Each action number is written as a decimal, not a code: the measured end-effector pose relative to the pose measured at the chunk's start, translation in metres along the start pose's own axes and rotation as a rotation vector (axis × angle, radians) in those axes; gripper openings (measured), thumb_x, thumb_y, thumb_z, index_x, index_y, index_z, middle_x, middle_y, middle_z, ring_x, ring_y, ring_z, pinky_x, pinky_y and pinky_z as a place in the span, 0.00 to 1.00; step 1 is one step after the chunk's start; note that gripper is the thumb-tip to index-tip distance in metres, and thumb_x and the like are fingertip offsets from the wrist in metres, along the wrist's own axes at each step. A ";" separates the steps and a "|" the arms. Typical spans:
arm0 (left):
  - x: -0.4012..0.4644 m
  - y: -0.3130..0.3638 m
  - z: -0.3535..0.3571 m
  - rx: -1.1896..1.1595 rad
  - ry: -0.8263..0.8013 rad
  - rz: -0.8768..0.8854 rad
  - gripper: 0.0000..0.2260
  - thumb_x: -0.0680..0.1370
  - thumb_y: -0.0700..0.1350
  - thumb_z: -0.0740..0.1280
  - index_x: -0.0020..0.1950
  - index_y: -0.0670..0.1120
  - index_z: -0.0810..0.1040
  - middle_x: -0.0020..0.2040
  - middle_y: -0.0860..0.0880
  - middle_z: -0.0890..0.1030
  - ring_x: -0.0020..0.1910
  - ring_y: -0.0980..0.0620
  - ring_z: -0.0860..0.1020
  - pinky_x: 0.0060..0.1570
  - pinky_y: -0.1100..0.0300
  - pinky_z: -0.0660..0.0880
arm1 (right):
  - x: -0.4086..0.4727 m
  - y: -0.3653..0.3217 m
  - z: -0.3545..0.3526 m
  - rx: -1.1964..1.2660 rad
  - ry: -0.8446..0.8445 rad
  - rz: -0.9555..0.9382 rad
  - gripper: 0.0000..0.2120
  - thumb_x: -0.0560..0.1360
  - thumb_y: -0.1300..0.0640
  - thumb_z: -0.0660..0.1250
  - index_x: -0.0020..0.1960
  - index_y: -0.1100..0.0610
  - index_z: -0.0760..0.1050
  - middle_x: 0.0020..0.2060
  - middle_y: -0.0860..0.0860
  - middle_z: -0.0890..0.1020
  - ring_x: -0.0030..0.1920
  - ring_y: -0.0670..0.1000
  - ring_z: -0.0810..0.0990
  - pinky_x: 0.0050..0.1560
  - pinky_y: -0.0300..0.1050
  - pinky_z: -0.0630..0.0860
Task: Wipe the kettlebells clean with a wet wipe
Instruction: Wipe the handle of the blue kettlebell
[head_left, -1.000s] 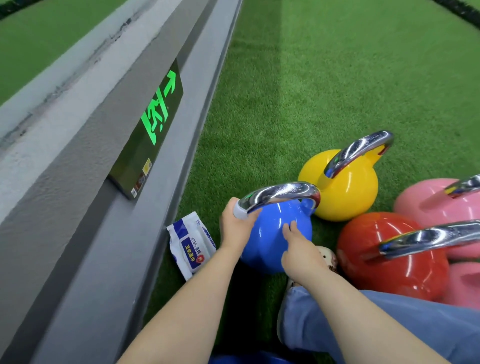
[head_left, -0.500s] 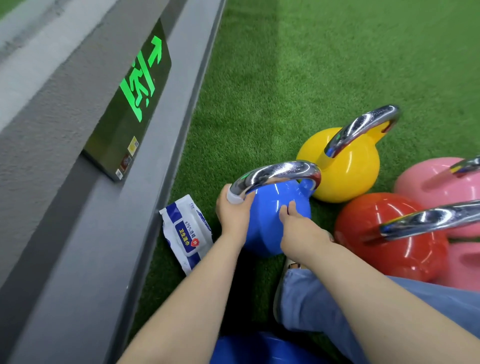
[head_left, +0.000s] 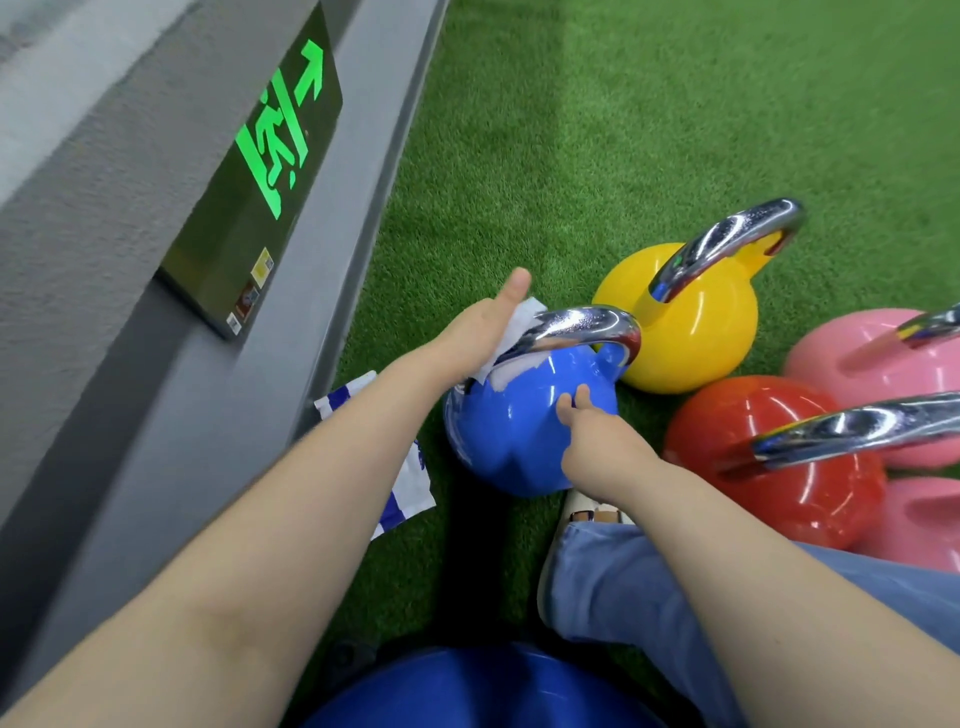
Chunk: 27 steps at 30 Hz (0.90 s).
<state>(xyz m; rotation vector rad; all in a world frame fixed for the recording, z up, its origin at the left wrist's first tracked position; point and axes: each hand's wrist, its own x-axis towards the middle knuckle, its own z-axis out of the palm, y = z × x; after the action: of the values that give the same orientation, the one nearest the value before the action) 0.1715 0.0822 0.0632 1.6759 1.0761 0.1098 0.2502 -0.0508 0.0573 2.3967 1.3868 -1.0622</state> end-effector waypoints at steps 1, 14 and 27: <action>0.000 -0.011 0.004 -0.103 0.098 0.018 0.29 0.80 0.60 0.43 0.34 0.41 0.68 0.29 0.49 0.69 0.30 0.52 0.68 0.34 0.58 0.62 | 0.001 0.000 0.000 0.007 -0.001 0.001 0.33 0.75 0.69 0.51 0.77 0.57 0.44 0.76 0.56 0.40 0.60 0.59 0.74 0.43 0.43 0.66; -0.017 -0.105 0.101 -0.275 0.735 -0.022 0.21 0.79 0.46 0.53 0.65 0.33 0.65 0.62 0.36 0.70 0.61 0.42 0.69 0.59 0.62 0.61 | 0.001 0.003 0.007 -0.012 0.025 -0.011 0.33 0.75 0.69 0.52 0.77 0.58 0.43 0.76 0.56 0.41 0.53 0.59 0.75 0.42 0.43 0.64; -0.019 -0.110 0.057 -0.223 0.570 0.175 0.11 0.72 0.43 0.71 0.51 0.44 0.75 0.50 0.47 0.79 0.50 0.52 0.76 0.49 0.65 0.71 | 0.002 0.004 0.010 -0.016 0.059 -0.019 0.33 0.76 0.68 0.52 0.76 0.58 0.42 0.76 0.56 0.40 0.62 0.57 0.73 0.43 0.42 0.63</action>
<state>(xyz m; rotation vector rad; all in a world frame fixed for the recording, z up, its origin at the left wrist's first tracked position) 0.1270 0.0279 -0.0404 1.5667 1.2711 0.8308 0.2489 -0.0560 0.0481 2.4265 1.4350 -0.9881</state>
